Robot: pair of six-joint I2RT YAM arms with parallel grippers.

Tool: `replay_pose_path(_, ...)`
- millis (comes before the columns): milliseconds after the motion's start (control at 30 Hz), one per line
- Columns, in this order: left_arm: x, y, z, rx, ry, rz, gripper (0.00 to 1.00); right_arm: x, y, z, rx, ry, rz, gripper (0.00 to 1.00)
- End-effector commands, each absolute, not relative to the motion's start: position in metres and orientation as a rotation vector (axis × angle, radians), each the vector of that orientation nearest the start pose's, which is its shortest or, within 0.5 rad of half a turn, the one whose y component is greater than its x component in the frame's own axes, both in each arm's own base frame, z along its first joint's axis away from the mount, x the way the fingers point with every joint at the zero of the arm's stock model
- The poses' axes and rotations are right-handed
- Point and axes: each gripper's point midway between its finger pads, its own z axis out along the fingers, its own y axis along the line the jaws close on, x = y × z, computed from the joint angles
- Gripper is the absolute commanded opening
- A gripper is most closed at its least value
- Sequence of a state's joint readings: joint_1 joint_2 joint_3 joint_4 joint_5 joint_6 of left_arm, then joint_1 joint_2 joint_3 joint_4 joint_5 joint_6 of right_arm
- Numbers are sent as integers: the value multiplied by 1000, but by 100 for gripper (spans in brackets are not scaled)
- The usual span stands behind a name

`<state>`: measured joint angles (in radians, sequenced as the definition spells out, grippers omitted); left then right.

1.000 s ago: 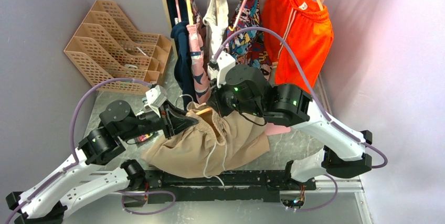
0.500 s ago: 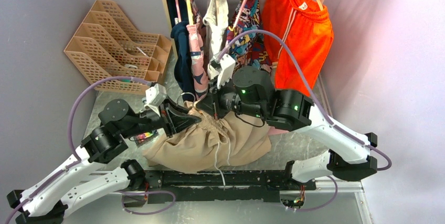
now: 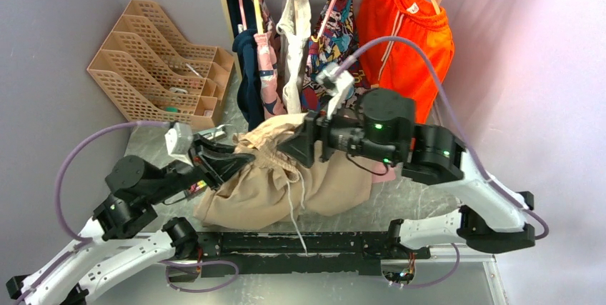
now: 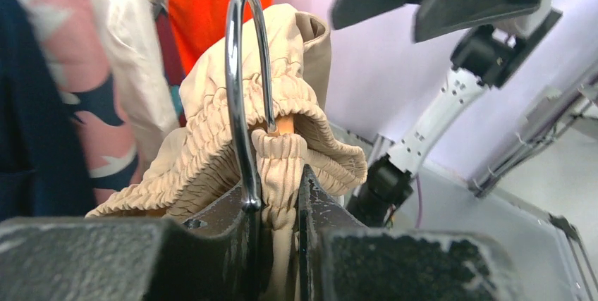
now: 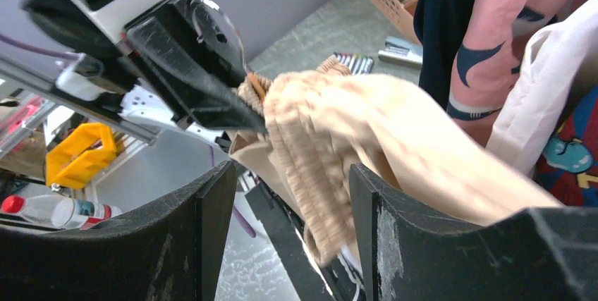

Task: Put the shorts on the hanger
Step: Adjust the shorts on the hanger.

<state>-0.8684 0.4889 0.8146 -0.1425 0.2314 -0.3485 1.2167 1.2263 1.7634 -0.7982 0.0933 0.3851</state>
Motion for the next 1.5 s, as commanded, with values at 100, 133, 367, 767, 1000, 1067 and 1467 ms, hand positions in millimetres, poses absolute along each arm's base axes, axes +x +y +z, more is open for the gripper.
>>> replay_pose_path(100,126,-173,442,318,1173,-1080,7,96,290,444,-820,1679,1078,62)
replay_pose_path(133,126,-169,445,304,1167,-1073,7,95,288,437,-828,1683,1071,62)
replay_pose_path(367,119,-158,467,288,1126,-1075,7,109,289,394,-839,1693,969,53)
replay_pose_path(767,115,-159,473,307,1127,-1086,7,137,294,367,-793,1646,824,54)
replay_pose_path(1000,116,-159,474,306,1130,-1076,7,132,305,364,-832,1636,868,50)
replay_pose_path(1067,116,-158,475,306,1131,-1073,7,130,307,364,-837,1628,881,48)
replay_pose_path(1467,117,-158,478,302,1125,-1069,7,122,324,356,-871,1619,960,12)
